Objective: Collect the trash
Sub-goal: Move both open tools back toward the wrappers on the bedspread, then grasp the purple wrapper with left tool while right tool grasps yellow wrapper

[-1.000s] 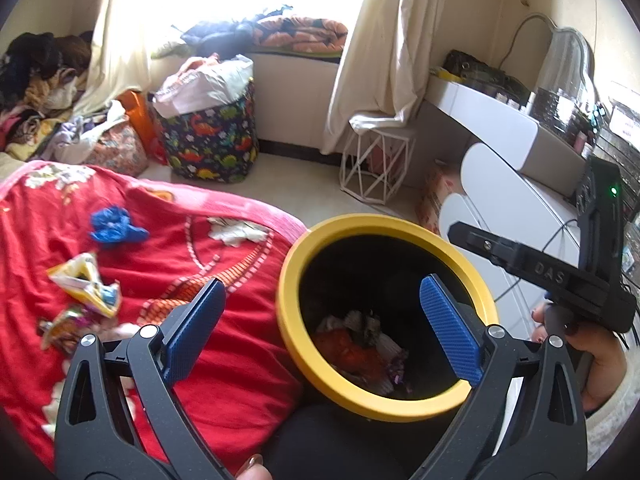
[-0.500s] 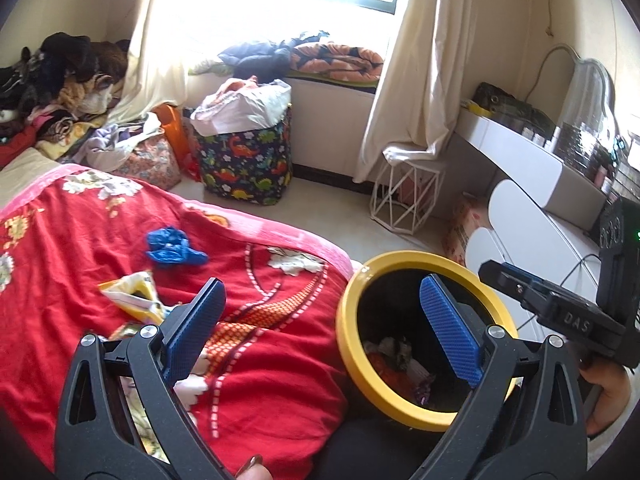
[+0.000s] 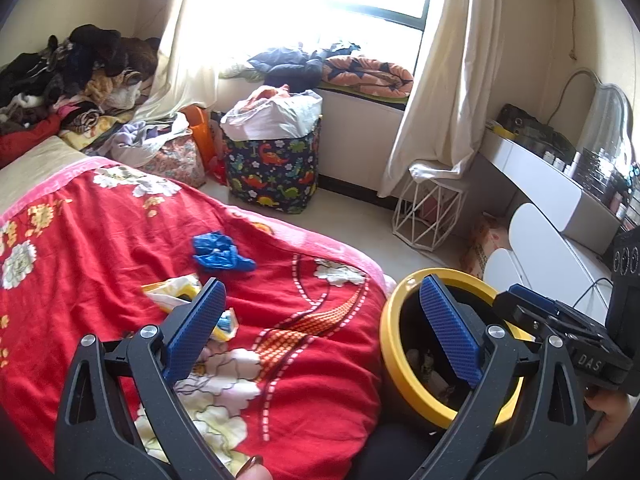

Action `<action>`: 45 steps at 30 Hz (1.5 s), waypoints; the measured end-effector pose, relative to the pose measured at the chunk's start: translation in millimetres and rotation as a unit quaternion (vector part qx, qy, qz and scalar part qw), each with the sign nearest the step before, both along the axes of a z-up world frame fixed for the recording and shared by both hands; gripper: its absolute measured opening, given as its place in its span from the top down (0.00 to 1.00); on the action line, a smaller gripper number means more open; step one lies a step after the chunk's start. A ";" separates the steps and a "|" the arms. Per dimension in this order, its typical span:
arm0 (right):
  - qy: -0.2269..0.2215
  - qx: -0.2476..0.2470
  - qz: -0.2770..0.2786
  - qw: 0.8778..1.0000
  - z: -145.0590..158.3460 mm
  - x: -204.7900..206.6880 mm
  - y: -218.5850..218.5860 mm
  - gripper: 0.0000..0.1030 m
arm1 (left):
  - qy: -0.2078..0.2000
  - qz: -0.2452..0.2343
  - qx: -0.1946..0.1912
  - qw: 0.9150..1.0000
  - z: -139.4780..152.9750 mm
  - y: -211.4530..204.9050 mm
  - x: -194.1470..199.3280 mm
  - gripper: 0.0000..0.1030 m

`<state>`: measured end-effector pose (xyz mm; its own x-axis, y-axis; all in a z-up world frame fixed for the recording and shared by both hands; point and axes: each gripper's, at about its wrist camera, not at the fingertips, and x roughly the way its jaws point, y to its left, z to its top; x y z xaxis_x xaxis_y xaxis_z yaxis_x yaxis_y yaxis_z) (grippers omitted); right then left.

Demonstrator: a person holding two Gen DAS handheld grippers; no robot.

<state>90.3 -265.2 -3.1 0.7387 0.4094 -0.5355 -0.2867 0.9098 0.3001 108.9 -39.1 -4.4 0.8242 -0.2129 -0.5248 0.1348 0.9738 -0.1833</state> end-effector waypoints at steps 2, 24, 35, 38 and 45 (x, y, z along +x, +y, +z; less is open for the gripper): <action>0.000 -0.002 0.005 1.000 0.0 0.4 5.3 0.27 | 0.001 0.006 -0.002 1.000 -0.4 6.1 -0.3 0.13; 0.023 -0.028 0.068 0.997 -17.3 35.1 83.4 0.24 | 0.079 0.072 0.012 0.994 -54.7 97.6 -7.6 0.26; 0.053 -0.053 0.130 0.989 -41.4 62.1 140.0 0.24 | 0.107 0.077 0.014 0.991 -79.7 112.7 -2.4 0.49; 0.064 -0.054 0.142 0.986 -49.4 70.4 153.7 0.24 | 0.108 0.073 0.012 0.991 -82.5 112.5 1.5 0.50; 0.085 -0.052 0.166 0.981 -65.7 87.3 177.7 0.24 | 0.115 0.065 0.019 0.991 -92.2 110.1 12.5 0.65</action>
<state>177.6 -87.4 -68.7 0.4705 0.5488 -0.6910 -0.5255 0.8033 0.2802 121.4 71.1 -96.7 0.7006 -0.0893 -0.7079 -0.0328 0.9870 -0.1571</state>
